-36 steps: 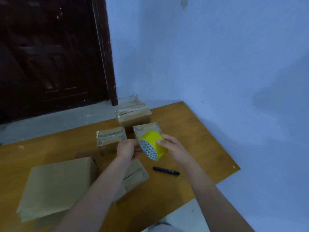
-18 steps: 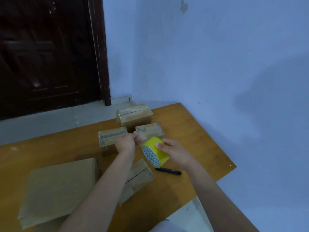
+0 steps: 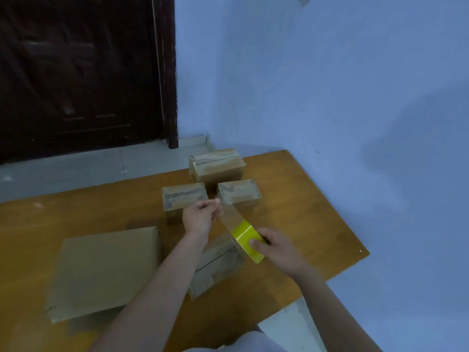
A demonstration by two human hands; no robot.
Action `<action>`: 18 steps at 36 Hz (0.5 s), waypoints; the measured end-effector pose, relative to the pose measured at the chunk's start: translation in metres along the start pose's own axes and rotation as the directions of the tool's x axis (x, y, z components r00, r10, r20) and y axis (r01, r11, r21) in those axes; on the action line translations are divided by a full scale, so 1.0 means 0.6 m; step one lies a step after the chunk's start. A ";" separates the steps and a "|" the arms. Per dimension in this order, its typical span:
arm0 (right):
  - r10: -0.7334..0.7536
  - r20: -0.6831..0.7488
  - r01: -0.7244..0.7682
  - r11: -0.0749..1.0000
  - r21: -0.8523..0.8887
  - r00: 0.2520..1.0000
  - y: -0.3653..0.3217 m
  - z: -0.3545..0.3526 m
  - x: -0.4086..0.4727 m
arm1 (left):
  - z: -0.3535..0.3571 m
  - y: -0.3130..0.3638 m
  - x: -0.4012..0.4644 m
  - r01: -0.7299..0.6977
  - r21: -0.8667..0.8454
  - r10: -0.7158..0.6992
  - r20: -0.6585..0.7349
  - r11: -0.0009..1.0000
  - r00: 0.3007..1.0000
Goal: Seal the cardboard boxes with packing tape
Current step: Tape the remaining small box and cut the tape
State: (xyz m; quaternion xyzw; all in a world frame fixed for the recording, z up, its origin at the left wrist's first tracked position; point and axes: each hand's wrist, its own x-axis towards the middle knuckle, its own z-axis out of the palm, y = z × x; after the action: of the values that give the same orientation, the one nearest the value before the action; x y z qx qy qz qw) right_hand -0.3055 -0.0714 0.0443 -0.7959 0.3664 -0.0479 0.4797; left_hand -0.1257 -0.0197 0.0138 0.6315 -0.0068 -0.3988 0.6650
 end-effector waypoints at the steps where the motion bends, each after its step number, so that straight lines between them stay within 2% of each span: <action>1: -0.008 0.003 0.008 1.000 0.009 1.000 0.001 0.001 -0.003 | 0.001 -0.004 0.002 0.010 -0.013 -0.010 -0.004 1.000 1.000; 5: -0.027 -0.015 0.026 0.998 -0.049 1.000 0.013 0.003 -0.007 | 0.004 -0.022 0.003 0.006 -0.013 -0.007 -0.030 1.000 1.000; 9: -0.050 -0.033 0.044 0.988 -0.149 0.998 0.019 0.002 -0.010 | 0.015 -0.027 -0.006 -0.006 -0.090 0.006 -0.010 0.996 1.000; 18: -0.072 -0.104 0.052 0.982 -0.182 0.992 0.036 0.000 -0.019 | 0.002 -0.020 -0.004 -0.055 0.037 0.049 0.146 0.998 0.988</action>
State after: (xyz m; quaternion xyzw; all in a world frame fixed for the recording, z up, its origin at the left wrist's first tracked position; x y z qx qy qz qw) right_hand -0.3256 -0.0699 0.0303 -0.8428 0.3703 -0.0737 0.3836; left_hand -0.1345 -0.0178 0.0050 0.6140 -0.0798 -0.4258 0.6598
